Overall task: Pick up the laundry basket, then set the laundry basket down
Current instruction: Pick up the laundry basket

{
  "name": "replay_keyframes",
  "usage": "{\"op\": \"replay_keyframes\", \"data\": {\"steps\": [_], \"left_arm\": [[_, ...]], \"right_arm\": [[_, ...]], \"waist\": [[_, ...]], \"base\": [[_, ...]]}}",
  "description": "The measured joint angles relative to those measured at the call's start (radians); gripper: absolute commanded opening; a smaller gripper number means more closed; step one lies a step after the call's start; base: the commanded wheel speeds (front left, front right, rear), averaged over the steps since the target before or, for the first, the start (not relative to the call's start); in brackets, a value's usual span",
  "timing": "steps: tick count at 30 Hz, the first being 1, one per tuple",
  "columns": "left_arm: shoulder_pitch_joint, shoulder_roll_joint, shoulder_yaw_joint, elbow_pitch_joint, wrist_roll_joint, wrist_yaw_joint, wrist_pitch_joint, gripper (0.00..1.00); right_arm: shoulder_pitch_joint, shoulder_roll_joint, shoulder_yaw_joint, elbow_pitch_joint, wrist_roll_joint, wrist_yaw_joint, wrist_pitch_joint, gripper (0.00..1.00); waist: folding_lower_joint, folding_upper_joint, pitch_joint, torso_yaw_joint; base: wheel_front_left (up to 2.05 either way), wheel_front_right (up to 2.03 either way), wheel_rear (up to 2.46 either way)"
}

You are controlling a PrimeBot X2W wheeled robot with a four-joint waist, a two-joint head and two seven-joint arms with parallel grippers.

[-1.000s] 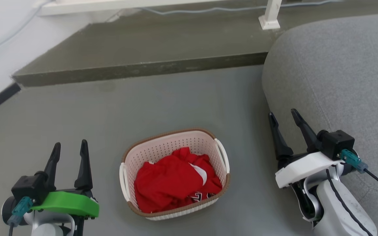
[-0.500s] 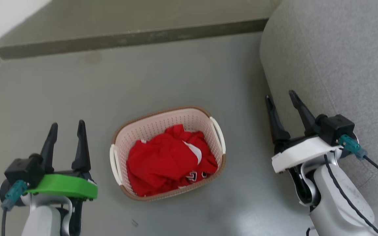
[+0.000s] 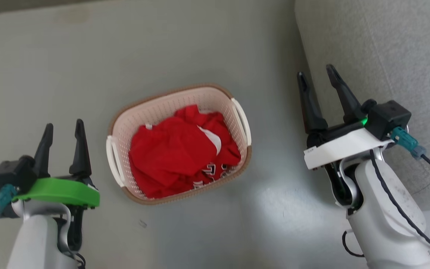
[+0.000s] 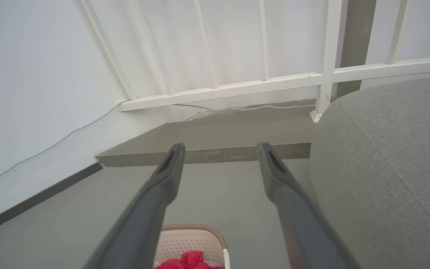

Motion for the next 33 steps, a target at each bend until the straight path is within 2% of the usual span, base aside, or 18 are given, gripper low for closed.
{"op": "replay_keyframes", "data": {"steps": [12,19,33], "left_arm": [[-0.098,0.029,0.047,0.152,-0.063,-0.004,0.075,1.0],[-0.147,0.049,0.048,0.275,-0.093,-0.004,0.159,1.0],[-0.284,0.089,0.05,0.442,-0.112,-0.007,0.24,1.0]], "right_arm": [[-0.072,0.0,0.039,-0.014,0.025,0.001,0.0,1.0],[-0.106,0.0,0.064,-0.027,0.053,-0.003,0.0,1.0],[-0.169,0.0,0.111,-0.05,0.086,-0.031,0.0,1.0]], "waist": [[0.0,0.0,0.149,-0.032],[0.0,0.0,0.221,-0.059],[0.0,0.0,0.342,-0.108]], "base": [[0.0,0.0,0.0],[0.0,0.0,0.0],[0.0,0.0,0.0]]}}
